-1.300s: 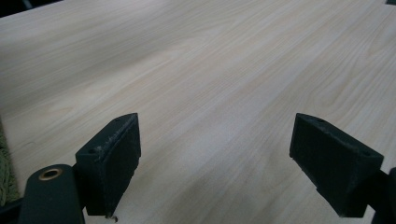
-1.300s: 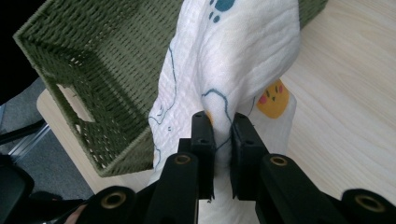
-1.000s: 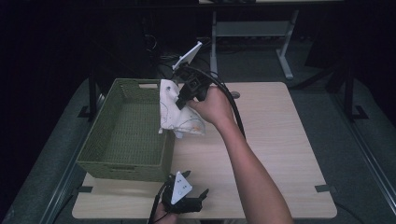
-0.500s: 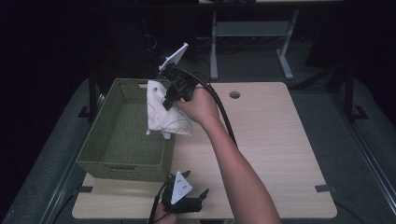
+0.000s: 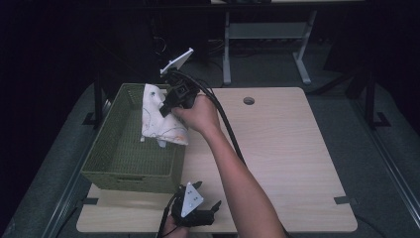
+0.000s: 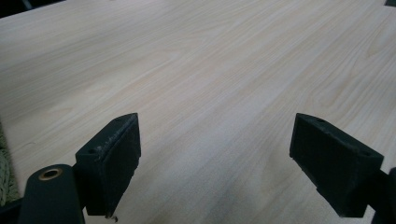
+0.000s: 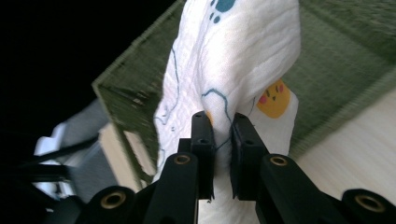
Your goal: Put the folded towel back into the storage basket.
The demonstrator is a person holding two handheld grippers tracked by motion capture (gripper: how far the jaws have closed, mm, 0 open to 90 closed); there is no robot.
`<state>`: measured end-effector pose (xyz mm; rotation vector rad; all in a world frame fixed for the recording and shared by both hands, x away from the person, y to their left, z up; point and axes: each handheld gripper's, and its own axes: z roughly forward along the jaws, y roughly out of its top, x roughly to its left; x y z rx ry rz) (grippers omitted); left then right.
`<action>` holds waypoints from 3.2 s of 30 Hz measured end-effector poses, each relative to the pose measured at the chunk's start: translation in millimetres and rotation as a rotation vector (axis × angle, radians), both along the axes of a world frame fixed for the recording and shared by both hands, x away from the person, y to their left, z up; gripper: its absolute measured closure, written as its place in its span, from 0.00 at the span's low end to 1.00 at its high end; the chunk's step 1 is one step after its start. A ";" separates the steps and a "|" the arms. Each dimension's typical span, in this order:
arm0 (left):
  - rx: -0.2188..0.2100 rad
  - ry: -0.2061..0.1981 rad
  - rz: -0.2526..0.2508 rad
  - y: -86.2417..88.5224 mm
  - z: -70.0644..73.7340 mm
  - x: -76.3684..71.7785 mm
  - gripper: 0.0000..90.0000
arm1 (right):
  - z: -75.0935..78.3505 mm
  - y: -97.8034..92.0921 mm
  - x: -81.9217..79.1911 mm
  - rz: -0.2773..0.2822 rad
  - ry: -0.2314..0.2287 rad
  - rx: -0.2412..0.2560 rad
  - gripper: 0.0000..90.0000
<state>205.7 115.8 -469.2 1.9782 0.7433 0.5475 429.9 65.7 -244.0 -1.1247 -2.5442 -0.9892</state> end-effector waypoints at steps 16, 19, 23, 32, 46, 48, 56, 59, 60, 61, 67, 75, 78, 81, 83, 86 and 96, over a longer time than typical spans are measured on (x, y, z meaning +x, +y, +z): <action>-0.005 0.000 0.001 0.3 0.2 0.0 0.19 | -18.9 19.1 6.2 -0.012 0.041 0.093 0.90; -0.003 0.000 0.000 0.5 0.2 0.1 0.19 | -22.4 21.7 7.3 -0.010 0.049 0.102 0.90; -0.002 0.001 0.000 0.6 0.3 0.1 0.19 | -27.3 23.4 9.0 -0.013 0.063 0.123 0.90; -0.003 0.001 0.000 0.9 0.5 0.2 0.19 | -37.9 23.4 12.5 -0.026 0.100 0.177 0.90; -0.008 0.005 0.001 0.6 0.3 -0.2 0.19 | -56.2 20.5 17.3 -0.040 0.168 0.273 0.90; -0.005 0.002 0.001 0.8 0.4 -0.1 0.19 | -58.5 20.7 17.7 -0.044 0.174 0.279 0.90; -0.012 0.005 0.000 1.0 0.3 -0.1 0.19 | -68.8 22.4 20.3 -0.047 0.198 0.294 0.90; -0.012 0.002 0.001 1.2 0.3 0.0 0.19 | -71.9 23.6 21.2 -0.048 0.205 0.290 0.90; -0.015 0.001 0.002 1.1 0.2 0.0 0.19 | -73.1 24.4 21.5 -0.048 0.209 0.289 0.90; -0.016 0.002 0.002 1.1 0.2 0.1 0.19 | -74.3 25.0 21.9 -0.045 0.208 0.289 0.90; -0.018 0.005 0.000 1.9 0.4 0.1 0.19 | -84.0 28.5 24.4 -0.047 0.231 0.291 0.90; -0.019 0.009 -0.001 2.6 0.8 0.2 0.19 | -94.7 25.2 28.3 -0.057 0.249 0.295 0.90; -0.020 0.006 0.000 2.3 0.5 0.3 0.19 | -96.8 24.1 28.9 -0.060 0.254 0.296 0.90; -0.021 0.004 0.001 2.3 0.4 0.3 0.19 | -99.4 22.7 29.8 -0.063 0.257 0.298 0.90; -0.021 0.007 0.000 2.5 0.5 0.5 0.19 | -100.9 22.9 30.3 -0.064 0.260 0.294 0.90; -0.024 0.006 0.000 2.8 0.5 0.5 0.19 | -104.2 24.4 31.1 -0.064 0.264 0.293 0.90; -0.028 0.007 0.000 3.1 0.6 0.6 0.19 | -109.7 26.1 33.5 -0.068 0.265 0.276 0.90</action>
